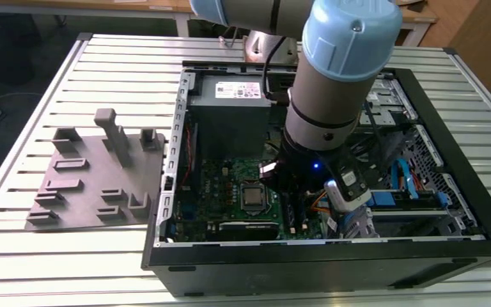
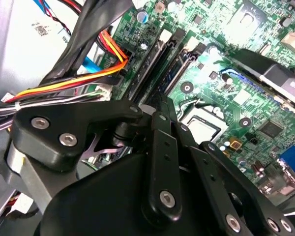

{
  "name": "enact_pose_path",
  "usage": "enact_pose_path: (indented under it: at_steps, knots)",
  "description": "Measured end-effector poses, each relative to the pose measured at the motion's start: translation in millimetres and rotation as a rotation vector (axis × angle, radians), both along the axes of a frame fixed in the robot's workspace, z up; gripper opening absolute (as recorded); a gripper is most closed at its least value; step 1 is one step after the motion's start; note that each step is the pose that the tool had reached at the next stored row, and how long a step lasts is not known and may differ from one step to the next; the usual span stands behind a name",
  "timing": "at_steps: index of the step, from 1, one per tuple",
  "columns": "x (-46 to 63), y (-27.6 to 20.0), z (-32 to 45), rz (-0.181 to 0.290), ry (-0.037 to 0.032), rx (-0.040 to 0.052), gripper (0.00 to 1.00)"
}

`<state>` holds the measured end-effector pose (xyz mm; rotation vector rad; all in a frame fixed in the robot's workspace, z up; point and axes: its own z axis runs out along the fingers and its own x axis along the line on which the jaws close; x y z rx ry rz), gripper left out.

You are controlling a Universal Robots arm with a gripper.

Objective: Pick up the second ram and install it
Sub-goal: 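Press down the second ram until it locks into place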

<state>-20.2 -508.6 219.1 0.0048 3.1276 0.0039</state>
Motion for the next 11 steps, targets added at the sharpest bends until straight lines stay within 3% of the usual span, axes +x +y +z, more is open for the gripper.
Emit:
enact_pose_path:
  at_steps: [7,9,10,11]
  knots:
    - [0.1,0.2,-0.9,0.0,-0.0006,0.002,0.11]
    - [0.1,0.2,7.6,0.0,-0.0007,0.0019,0.11]
    - [0.1,0.1,15.7,0.0,-0.0004,0.001,0.11]
    - [0.1,0.3,17.7,0.0,-0.0003,0.0007,0.11]
